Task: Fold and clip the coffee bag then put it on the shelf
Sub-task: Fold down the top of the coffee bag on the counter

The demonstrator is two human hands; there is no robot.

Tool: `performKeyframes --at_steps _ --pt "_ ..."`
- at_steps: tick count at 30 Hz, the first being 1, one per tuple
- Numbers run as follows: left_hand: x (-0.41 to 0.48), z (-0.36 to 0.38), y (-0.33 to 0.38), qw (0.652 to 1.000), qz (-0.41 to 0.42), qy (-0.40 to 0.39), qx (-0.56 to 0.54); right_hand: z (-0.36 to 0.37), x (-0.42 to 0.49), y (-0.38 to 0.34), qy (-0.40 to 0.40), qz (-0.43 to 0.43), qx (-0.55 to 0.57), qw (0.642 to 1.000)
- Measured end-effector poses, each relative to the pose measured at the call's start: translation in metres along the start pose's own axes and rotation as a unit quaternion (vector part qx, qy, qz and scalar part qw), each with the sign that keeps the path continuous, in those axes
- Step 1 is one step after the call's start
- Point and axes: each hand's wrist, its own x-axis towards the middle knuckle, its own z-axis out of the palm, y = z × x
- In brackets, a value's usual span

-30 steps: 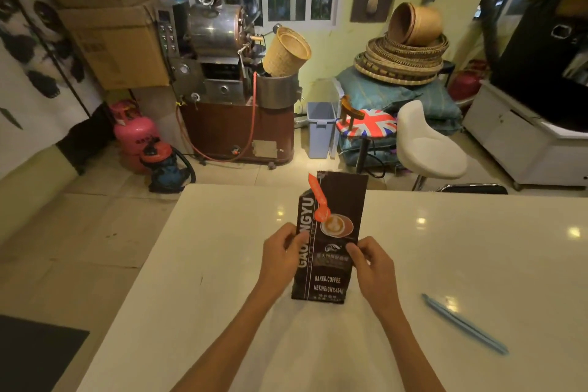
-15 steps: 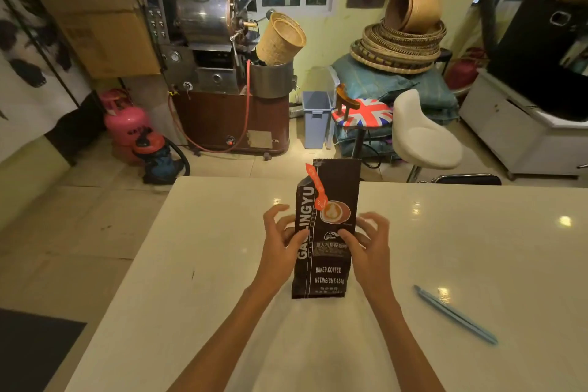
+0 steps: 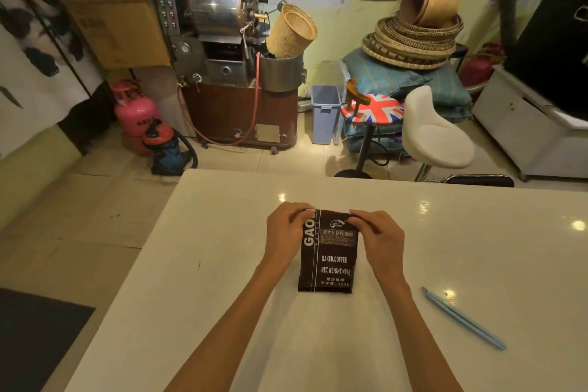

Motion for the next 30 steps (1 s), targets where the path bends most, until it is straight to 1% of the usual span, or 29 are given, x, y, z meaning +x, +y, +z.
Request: performKeyframes --at_steps 3,4,5,7,8,9,10,12,14,16,17,19,21,24,25,26,27,28,30 --pt "-0.022 -0.003 0.015 0.999 -0.013 0.031 -0.038 -0.018 -0.014 -0.021 0.019 0.060 0.082 0.995" --pt "-0.030 -0.005 0.022 0.998 -0.001 0.030 -0.058 -0.025 -0.018 -0.029 0.022 0.068 0.098 0.993" --pt "-0.037 -0.007 0.029 0.996 0.024 0.008 -0.087 -0.032 -0.023 -0.037 0.020 0.069 0.107 0.992" --pt "-0.049 -0.012 0.048 0.982 0.048 -0.072 -0.169 -0.042 -0.027 -0.056 0.014 0.065 0.132 0.989" --pt "-0.051 -0.013 0.058 0.976 0.046 -0.102 -0.185 -0.044 -0.028 -0.064 0.018 0.065 0.146 0.987" --pt "-0.051 -0.014 0.066 0.978 0.041 -0.104 -0.178 -0.043 -0.027 -0.071 0.031 0.069 0.156 0.985" --pt "-0.049 -0.013 0.073 0.984 0.031 -0.084 -0.156 -0.040 -0.026 -0.077 0.046 0.082 0.169 0.981" --pt "-0.045 -0.007 0.080 0.990 0.002 -0.018 -0.139 -0.028 -0.023 -0.084 0.054 0.131 0.210 0.967" --pt "-0.044 0.001 0.078 0.989 -0.011 0.034 -0.144 -0.018 -0.020 -0.088 0.020 0.166 0.235 0.958" --pt "-0.045 0.007 0.074 0.990 -0.017 0.059 -0.129 -0.011 -0.021 -0.092 -0.015 0.150 0.189 0.970" --pt "-0.045 0.008 0.073 0.989 -0.025 0.065 -0.128 -0.008 -0.023 -0.093 -0.009 0.140 0.156 0.978" --pt "-0.042 0.007 0.072 0.989 -0.035 0.062 -0.126 -0.004 -0.023 -0.095 0.034 0.125 0.118 0.985" --pt "-0.041 0.004 0.070 0.988 -0.047 0.030 -0.142 -0.004 -0.018 -0.098 0.062 0.125 0.099 0.985" --pt "-0.049 0.005 0.064 0.979 -0.082 -0.051 -0.180 -0.006 -0.002 -0.098 0.083 0.152 0.083 0.981" --pt "-0.054 0.007 0.061 0.979 -0.087 -0.060 -0.176 -0.007 0.003 -0.098 0.084 0.155 0.062 0.982" --pt "-0.056 0.008 0.060 0.982 -0.080 -0.052 -0.164 -0.007 0.008 -0.097 0.084 0.157 0.048 0.983" --pt "-0.056 0.008 0.060 0.986 -0.065 -0.034 -0.148 -0.006 0.011 -0.096 0.086 0.163 0.042 0.982" --pt "-0.054 0.007 0.061 0.990 -0.050 -0.016 -0.133 -0.007 0.012 -0.093 0.082 0.176 0.062 0.979" --pt "-0.045 0.004 0.064 0.991 -0.039 0.009 -0.125 -0.011 0.011 -0.092 0.041 0.213 0.135 0.967"
